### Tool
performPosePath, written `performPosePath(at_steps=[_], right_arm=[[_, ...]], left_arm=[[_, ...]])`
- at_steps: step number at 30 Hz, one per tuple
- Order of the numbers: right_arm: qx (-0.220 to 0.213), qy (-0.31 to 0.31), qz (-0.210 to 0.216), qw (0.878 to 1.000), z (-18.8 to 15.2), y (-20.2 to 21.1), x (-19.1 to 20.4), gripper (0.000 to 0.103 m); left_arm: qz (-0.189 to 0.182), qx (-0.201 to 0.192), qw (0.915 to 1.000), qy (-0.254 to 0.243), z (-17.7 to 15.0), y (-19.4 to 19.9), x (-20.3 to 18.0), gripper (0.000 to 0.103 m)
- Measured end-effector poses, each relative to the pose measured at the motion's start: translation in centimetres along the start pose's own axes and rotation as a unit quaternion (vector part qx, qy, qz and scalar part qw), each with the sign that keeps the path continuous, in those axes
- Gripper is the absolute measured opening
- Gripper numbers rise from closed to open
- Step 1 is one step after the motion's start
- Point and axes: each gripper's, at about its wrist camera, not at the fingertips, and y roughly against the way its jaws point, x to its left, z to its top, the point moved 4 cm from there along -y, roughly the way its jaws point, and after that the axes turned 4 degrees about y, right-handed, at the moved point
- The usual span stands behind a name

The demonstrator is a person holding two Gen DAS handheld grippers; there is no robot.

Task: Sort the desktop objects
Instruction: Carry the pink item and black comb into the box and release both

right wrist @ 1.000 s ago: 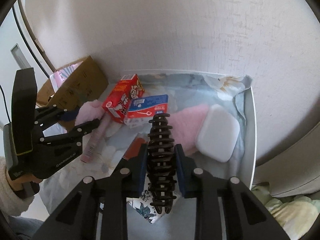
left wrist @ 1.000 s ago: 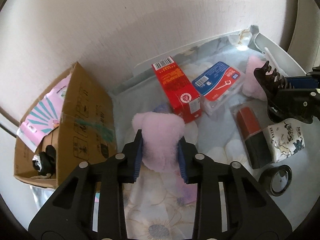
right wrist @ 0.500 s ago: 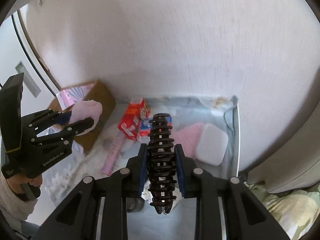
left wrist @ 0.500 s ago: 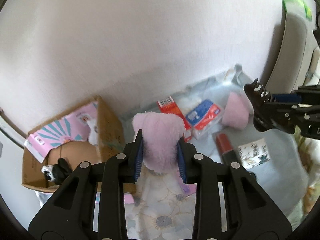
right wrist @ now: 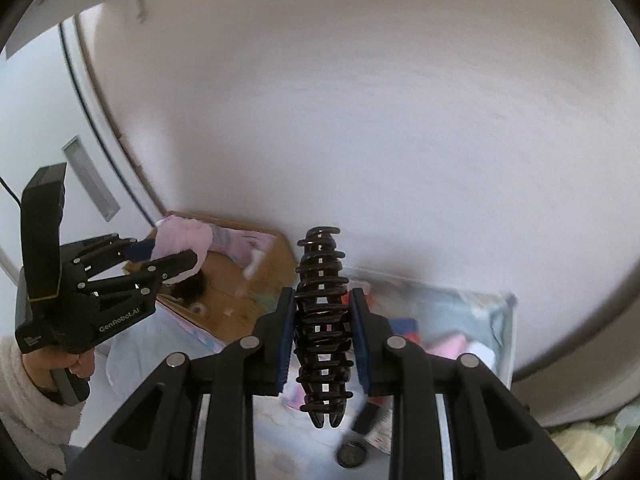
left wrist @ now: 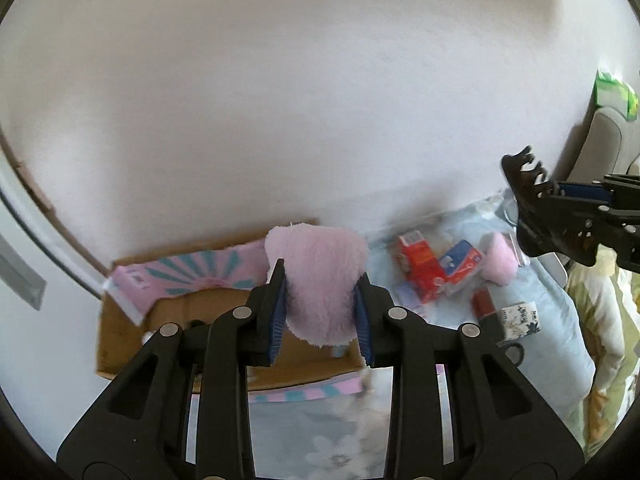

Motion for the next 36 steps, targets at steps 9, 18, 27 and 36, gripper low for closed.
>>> performPosePath(at_steps=[9,18,27,36], right_arm=[[0.016,0.052,0.029,0.998,3.9,-4.9,8.6,0.024],[0.053,0.062,0.060,0.995,4.9,-10.7,14.2,0.024],[0.108,0.072,0.069,0.989,4.3,-15.3,16.7,0.024],[0.141,0.071,0.061,0.986,3.5,-18.7,18.1,0.024]], left_arm=[[0.015,-0.006,0.9995,0.026,0.1,1.3,9.5,0.027],[0.046,0.017,0.9964,0.069,-1.8,-0.4,18.0,0.027],[0.042,0.041,0.9938,0.094,-3.7,-2.8,21.7,0.027],[0.026,0.057,0.9939,0.091,-4.7,-4.7,21.6,0.027]])
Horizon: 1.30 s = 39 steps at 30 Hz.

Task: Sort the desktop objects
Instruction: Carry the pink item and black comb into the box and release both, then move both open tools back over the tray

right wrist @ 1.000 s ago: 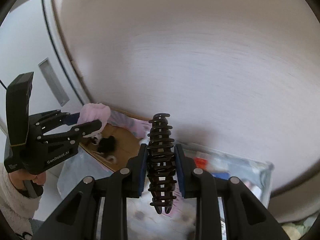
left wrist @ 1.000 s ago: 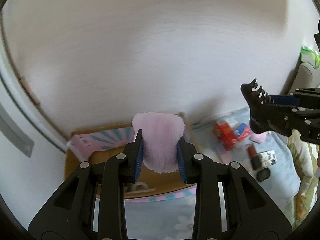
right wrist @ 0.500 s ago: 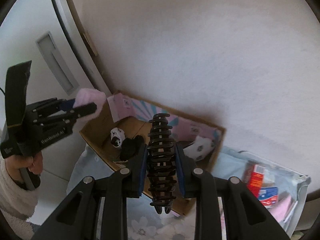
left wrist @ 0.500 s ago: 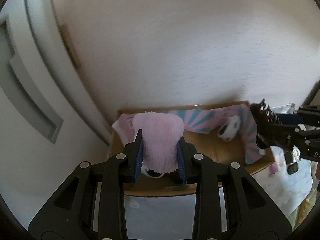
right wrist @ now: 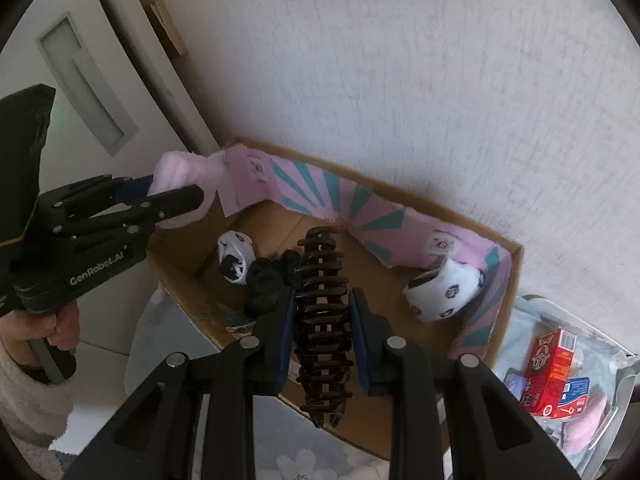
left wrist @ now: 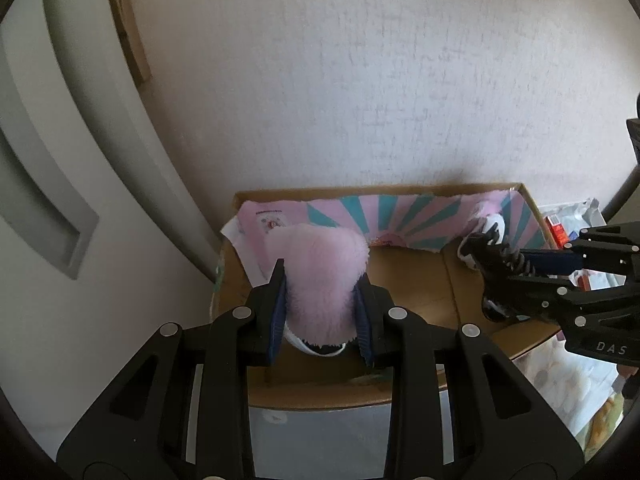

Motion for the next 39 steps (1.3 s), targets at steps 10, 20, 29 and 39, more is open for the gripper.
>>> performPosePath(at_steps=[10,20,29,39], right_arm=[[0.015,-0.027,0.001,1.000,-0.2,-1.6,-0.6,0.025],[-0.025,-0.075,-0.018,0.997,0.0,0.6,-1.4,0.075],[-0.035,-0.060,-0.040,0.997,-2.6,3.8,-0.1,0.075],[-0.053,-0.055,-0.058,0.995,-4.6,7.5,-0.9,0.075]], left_arm=[[-0.004,0.010,0.9999,-0.009,-0.5,-0.8,-0.2,0.027],[-0.013,-0.033,0.9993,-0.007,0.5,2.0,-0.2,0.103],[0.035,-0.039,0.9969,-0.059,-0.2,3.2,-2.3,0.103],[0.038,-0.039,0.9975,-0.046,-0.2,5.6,-3.7,0.103]])
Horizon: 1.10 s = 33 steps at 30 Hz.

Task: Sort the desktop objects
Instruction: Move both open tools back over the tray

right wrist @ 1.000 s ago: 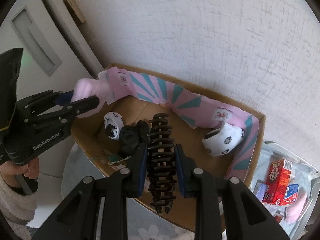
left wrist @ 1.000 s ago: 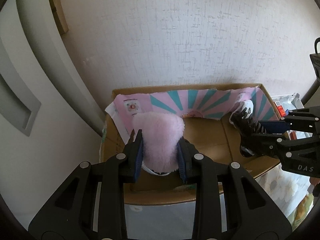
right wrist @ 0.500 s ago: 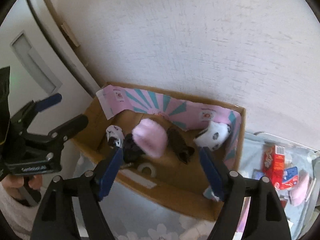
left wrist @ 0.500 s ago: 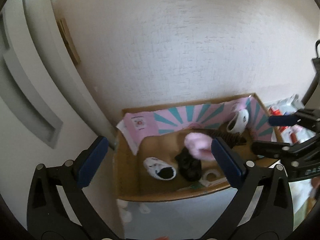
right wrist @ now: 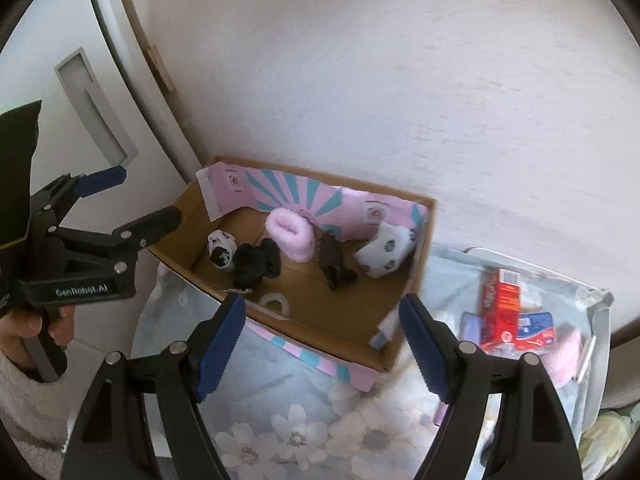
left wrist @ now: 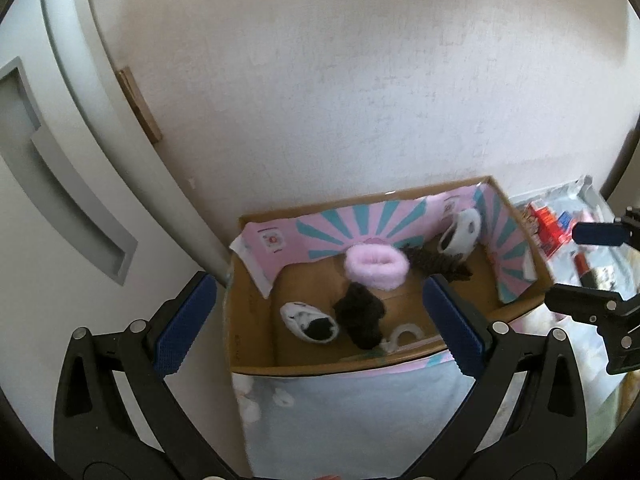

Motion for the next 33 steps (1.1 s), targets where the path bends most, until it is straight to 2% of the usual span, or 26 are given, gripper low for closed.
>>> performPosePath(at_steps=[3,9,13,15,22,27,33], right_arm=[[-0.011,-0.003,-0.005,1.000,-0.5,2.0,-1.3,0.075],[-0.029,-0.001,-0.055,0.998,-3.4,7.9,-7.2,0.075],[-0.012,0.014,-0.116,0.993,-6.4,10.7,-11.4,0.075],[-0.003,0.017,-0.125,0.992,-8.1,11.8,-13.2,0.075],[0.048,0.043,-0.103,0.993,-14.4,12.2,-18.1,0.075],[0.069,0.082,-0.060,0.992,-17.4,9.5,-19.7,0.075],[0.092,0.108,-0.034,0.989,-18.9,5.8,-21.9,0.075]], left_arm=[[-0.012,-0.001,0.9999,0.012,0.3,0.9,-0.9,0.103],[-0.016,-0.014,0.9997,-0.008,1.1,2.7,-4.3,0.103],[-0.037,-0.020,0.9990,-0.017,1.9,3.5,-7.3,0.103],[-0.051,-0.023,0.9981,-0.025,2.4,3.9,-9.1,0.103],[-0.092,-0.021,0.9929,-0.072,3.5,3.9,-17.4,0.103],[-0.142,0.011,0.9879,-0.061,4.1,1.6,-22.6,0.103],[-0.123,0.046,0.9887,-0.072,4.3,-3.6,-28.2,0.103]])
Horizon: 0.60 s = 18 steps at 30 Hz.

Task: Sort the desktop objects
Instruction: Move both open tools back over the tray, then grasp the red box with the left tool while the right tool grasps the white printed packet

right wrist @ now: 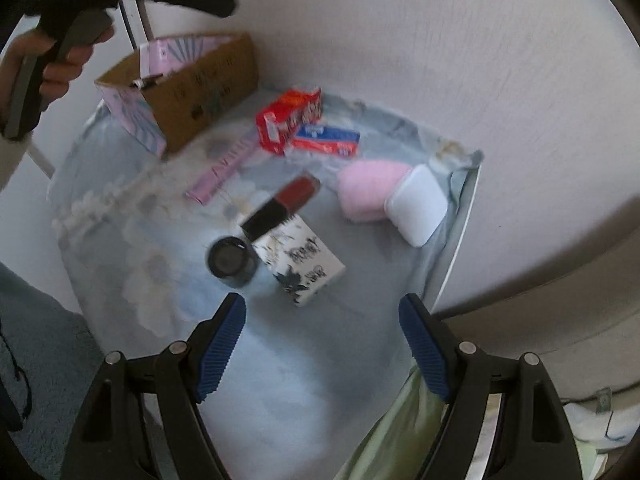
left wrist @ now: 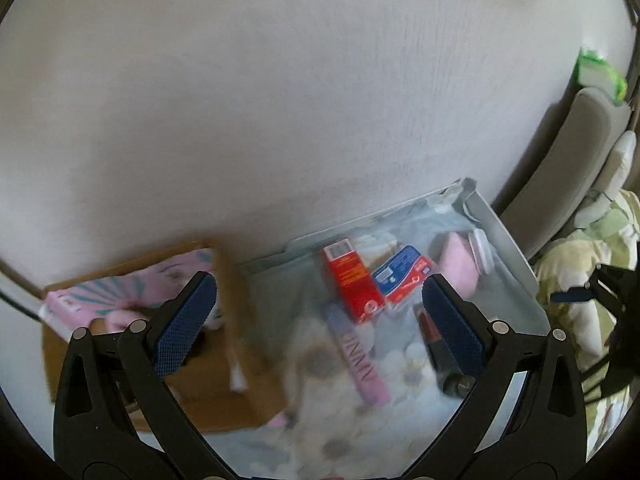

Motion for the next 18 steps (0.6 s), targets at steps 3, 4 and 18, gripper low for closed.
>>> performPosePath(at_steps=[3,4,18], right_arm=[[-0.002,0.012,0.020,1.000,-0.2,-1.3,-0.5,0.075],[-0.002,0.018,0.024,1.000,-0.1,-1.6,-0.6,0.075],[-0.012,0.107,0.084,0.991,1.3,-6.0,-0.5,0.075]], left_arm=[[0.018,0.028,0.9994,-0.010,0.0,-3.9,-1.5,0.103],[0.025,0.036,0.9989,-0.015,-0.1,-5.2,-1.9,0.103],[0.056,0.087,0.9941,0.033,-0.5,-13.2,-1.3,0.082]])
